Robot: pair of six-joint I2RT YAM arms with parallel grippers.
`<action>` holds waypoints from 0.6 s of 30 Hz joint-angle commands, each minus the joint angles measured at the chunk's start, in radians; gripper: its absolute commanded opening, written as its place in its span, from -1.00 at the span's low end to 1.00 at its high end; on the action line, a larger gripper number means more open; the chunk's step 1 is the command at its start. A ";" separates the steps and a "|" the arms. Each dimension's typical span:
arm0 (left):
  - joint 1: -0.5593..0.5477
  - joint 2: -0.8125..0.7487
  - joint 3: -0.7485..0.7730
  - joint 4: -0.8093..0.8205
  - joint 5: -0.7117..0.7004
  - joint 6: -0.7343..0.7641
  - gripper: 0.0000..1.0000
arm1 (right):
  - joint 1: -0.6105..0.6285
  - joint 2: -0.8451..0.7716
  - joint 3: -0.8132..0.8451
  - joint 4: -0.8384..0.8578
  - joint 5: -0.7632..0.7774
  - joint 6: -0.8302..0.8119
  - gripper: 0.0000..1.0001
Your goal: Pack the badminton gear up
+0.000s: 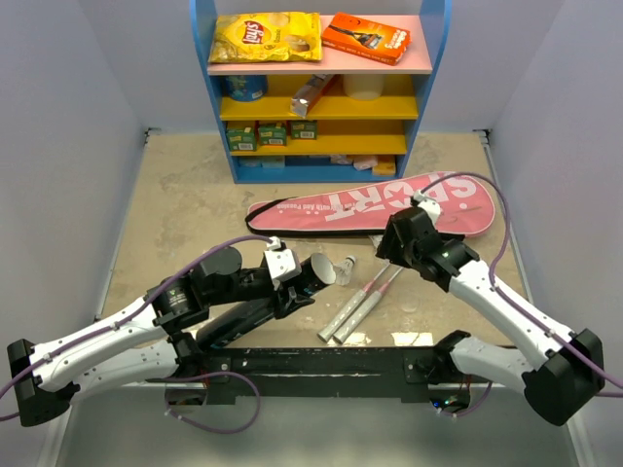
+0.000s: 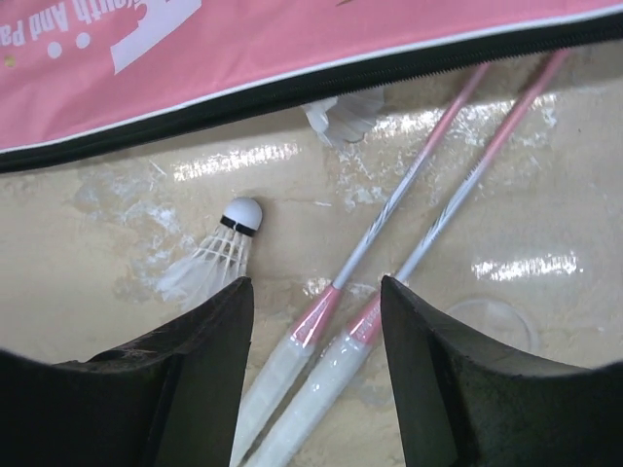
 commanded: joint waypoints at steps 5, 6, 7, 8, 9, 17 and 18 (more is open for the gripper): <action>-0.002 -0.019 -0.010 0.022 0.021 -0.044 -1.00 | -0.004 0.146 0.016 0.227 -0.045 -0.201 0.09; 0.000 -0.024 -0.016 0.028 0.021 -0.044 -1.00 | -0.004 0.168 0.016 0.244 -0.039 -0.209 0.09; 0.000 -0.028 -0.017 0.028 0.020 -0.044 -1.00 | -0.004 0.178 0.015 0.249 -0.033 -0.212 0.09; 0.000 -0.034 -0.019 0.028 0.020 -0.044 -1.00 | -0.004 0.184 0.013 0.263 0.001 -0.210 0.08; 0.000 -0.033 -0.022 0.031 0.020 -0.046 -1.00 | -0.004 0.201 0.010 0.270 0.012 -0.207 0.08; -0.002 -0.022 -0.022 0.030 0.024 -0.046 -1.00 | -0.004 0.336 0.034 0.327 0.062 -0.226 -0.01; 0.000 -0.022 -0.022 0.028 0.024 -0.046 -1.00 | -0.004 0.351 0.036 0.326 0.076 -0.227 -0.02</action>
